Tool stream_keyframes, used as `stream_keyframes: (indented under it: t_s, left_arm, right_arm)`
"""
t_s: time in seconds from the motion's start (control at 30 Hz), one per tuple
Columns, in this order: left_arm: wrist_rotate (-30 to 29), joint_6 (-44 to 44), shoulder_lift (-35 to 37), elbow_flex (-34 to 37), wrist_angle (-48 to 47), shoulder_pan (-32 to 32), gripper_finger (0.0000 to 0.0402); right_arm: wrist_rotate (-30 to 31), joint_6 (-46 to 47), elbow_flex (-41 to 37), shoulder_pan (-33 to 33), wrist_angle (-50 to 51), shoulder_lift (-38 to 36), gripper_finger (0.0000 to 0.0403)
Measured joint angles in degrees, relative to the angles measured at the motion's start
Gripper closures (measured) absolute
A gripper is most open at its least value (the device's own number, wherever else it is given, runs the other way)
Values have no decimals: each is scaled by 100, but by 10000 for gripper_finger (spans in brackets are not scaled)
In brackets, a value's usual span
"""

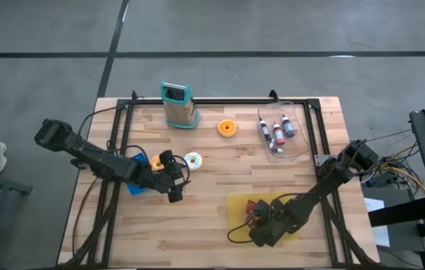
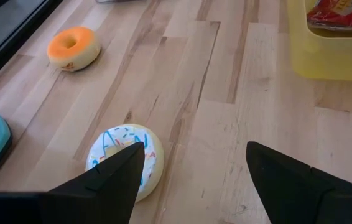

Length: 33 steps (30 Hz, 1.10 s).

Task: Pick & Place Food Item
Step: Put the popcorn bag into the yellow bin

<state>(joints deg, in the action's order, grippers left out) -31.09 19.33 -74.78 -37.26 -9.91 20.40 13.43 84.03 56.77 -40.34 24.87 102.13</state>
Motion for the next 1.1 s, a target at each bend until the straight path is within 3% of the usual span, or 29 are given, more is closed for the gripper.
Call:
stream_keyframes:
  t_s: [0.83, 1.1]
  left_arm:
    - [0, 0, 1, 0, -2, -1, 115]
    - [0, -2, 1, 0, -4, -2, 115]
  right_arm:
    - [-66, -452, 146, -2, -62, 2, 230]
    - [-61, 33, 153, 0, 120, -19, 223]
